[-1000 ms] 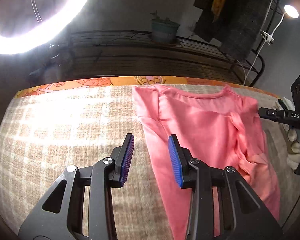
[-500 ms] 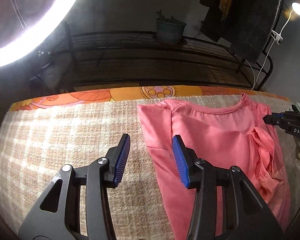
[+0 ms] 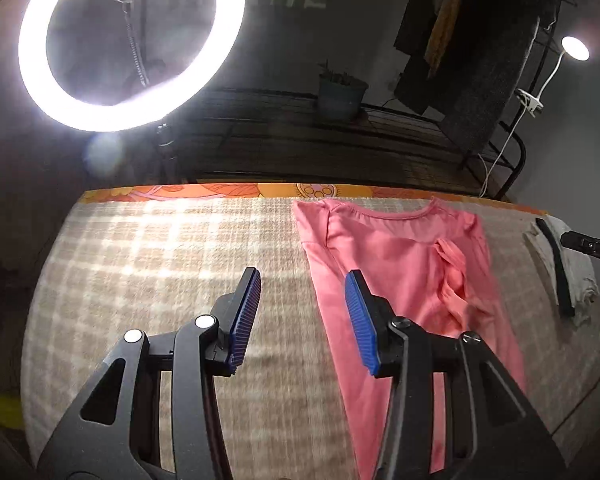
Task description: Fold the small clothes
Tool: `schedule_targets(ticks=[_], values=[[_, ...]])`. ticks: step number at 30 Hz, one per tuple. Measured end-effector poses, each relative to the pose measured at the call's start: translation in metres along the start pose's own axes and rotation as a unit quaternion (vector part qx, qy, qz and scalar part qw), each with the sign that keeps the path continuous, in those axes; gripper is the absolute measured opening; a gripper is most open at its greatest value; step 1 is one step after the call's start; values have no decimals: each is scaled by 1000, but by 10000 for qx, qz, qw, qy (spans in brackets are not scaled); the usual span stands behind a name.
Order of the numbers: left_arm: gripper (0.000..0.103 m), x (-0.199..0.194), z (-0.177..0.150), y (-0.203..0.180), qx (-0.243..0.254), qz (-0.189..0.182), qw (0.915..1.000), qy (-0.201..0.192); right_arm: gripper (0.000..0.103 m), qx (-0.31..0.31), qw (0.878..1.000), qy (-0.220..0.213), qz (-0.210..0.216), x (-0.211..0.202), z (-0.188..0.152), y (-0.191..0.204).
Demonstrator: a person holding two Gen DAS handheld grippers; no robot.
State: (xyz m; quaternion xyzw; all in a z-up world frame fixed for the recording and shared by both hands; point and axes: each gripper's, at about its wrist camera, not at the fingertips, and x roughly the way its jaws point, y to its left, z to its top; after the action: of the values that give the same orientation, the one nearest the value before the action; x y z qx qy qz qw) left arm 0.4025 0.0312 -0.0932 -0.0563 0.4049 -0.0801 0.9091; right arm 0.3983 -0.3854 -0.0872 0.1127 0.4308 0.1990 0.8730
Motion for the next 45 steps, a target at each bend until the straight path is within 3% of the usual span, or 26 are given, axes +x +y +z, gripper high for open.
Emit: schedule_targets(ticks=[3,5,9,16,20,25,30,36,37,40,45], values=[[47,-59,-28,2,99,-97,9999,-62,37,107,9995,-82,273,-63,-35,10],[54,-93,-54,3,107,-205,9997,-12,38,201,9988,-107,426,-96,-57,16],[55,-137,-116,-2,32,-446,9984,338,38,270,9986,87,440,-145,-126,34],[55,-156,-247,-32,45,-759,9859,1489,38,375,9927,1064,433,-140,-261,67],[55,-158,-289,-40,-53,-799,9803,1806,38,592,9855,1504,519,-119,-308,69],[55,-155,-321,-46,-265,-903,9723,2138,36,702,9798,1801,510,-105,-341,71],[55,-159,-329,-52,-215,-901,9733,2101,32,702,9748,2044,551,-96,-357,77],[53,-157,-329,-53,-420,-1028,9703,2150,32,1235,9617,2130,1206,-85,-361,70],[48,-156,-328,-53,-468,-1086,9688,2177,30,1309,9595,2137,1283,-84,-360,70],[6,-150,-328,-56,-430,-1166,9661,2263,8,1457,9541,2211,1401,-78,-363,69],[0,-149,-321,-63,-511,-1528,9620,2204,0,1456,9550,1971,1668,-91,-356,71]])
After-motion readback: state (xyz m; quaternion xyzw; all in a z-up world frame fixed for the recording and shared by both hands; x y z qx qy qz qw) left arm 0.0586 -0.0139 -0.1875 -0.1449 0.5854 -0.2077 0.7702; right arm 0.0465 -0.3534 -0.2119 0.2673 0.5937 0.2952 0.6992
